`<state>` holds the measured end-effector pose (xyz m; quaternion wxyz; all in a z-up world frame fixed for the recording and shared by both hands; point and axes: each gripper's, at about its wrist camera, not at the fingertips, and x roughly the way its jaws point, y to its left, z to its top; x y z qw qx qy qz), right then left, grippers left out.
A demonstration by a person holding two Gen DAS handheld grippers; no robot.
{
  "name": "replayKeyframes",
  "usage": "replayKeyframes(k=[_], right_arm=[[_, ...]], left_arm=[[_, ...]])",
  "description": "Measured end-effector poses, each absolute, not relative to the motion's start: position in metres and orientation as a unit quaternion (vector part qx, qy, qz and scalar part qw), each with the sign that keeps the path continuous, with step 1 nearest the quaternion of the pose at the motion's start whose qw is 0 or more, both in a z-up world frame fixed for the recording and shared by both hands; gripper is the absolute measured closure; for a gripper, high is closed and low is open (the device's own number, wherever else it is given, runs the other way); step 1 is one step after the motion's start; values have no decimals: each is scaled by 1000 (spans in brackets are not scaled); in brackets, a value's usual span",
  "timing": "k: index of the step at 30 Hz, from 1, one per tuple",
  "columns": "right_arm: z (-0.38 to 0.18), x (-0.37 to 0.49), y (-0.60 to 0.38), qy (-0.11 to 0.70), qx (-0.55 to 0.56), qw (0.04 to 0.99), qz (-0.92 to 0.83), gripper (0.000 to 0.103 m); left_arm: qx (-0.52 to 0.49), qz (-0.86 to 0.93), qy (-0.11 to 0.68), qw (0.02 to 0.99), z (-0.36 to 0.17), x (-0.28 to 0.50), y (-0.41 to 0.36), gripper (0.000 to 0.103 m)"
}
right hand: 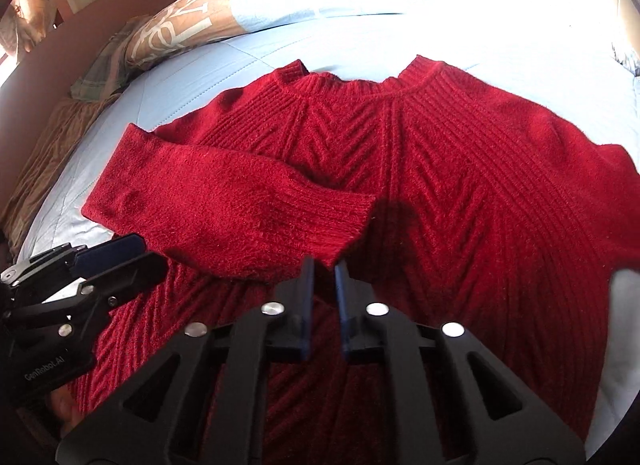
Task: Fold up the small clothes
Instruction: 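Carry the sleeve across the sweater body toward the right gripper, then open, then close the right gripper on the cuff of the other sleeve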
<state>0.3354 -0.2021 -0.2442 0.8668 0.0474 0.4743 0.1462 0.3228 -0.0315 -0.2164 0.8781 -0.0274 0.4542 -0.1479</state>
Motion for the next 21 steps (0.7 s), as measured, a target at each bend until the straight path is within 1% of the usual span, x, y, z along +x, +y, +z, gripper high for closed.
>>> replayKeyframes(k=[3,8,10,12,15,21], right_arm=[[-232,341,-210,457,30,879,135,96],[-189,350,-244,380,-41,922,56,96],[-180,354,-266,362,-65,930,13,96],[-190,363,-288,378,-65,924,-13,96],[-222,372,-312,429,-35,902,-16,96],[-239,367,-313,443,-32,896,-18,96]], left_arm=[[-23,-139,443,885,-207,326,-26,63],[-12,-113,418,901,-185,336,-14,63],[-8,-100,409,907,-180,341,-9,63],[-8,-90,408,909,-180,348,-5,63],[-10,-84,416,906,-186,354,-3,63],[0,-82,428,900,-195,361,-3,63]])
